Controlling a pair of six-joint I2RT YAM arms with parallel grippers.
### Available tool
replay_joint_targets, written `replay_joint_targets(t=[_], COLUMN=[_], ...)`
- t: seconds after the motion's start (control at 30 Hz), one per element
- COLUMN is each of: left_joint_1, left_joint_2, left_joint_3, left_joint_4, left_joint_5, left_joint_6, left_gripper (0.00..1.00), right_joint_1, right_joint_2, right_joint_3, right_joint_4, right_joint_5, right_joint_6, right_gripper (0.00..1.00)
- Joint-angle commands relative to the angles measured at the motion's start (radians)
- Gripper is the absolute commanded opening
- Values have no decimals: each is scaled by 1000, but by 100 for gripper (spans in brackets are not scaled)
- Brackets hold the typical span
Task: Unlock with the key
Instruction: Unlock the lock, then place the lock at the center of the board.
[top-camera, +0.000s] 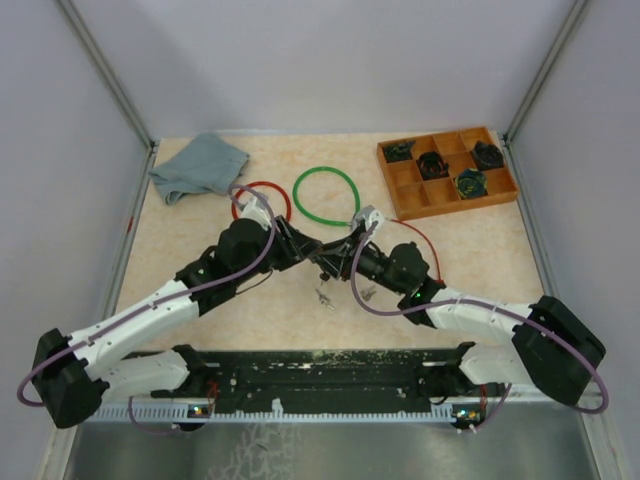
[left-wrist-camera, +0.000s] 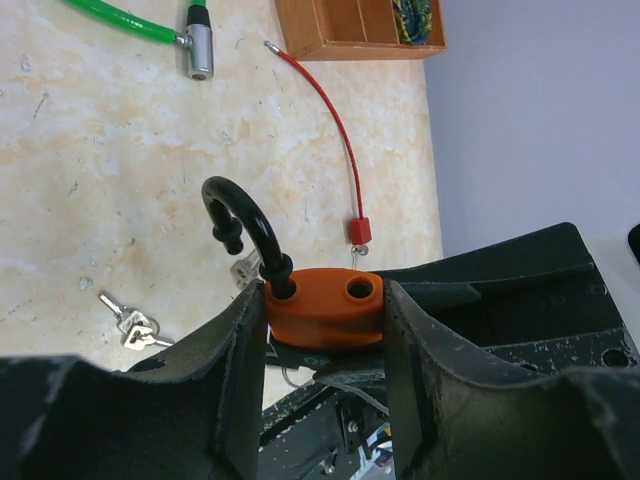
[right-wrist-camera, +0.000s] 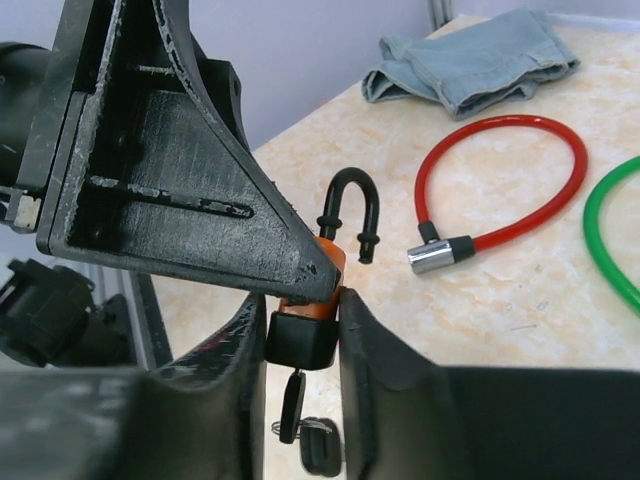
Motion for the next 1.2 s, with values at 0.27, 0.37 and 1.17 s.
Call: replay_joint_targets(t=[0.27,0.37,1.17], left_joint_1=[-7,-6,33], left_joint_2=[-175,-228,-299], left_joint_3=[-64,-45,157], left_joint_4=[-33,-105,-440], left_joint_5=[-158,-229,-452], left_joint_6=[87,169,526], left_gripper=[64,87,100], right_joint_1=[-116,-139,-703], right_joint_2=[-95,-135,-168], right_joint_3=[-32,-34,-271], right_joint_4=[-53,-141,-233], right_joint_5=[59,71,-206], right_joint_6=[168,180,476], right_gripper=[0,0,0])
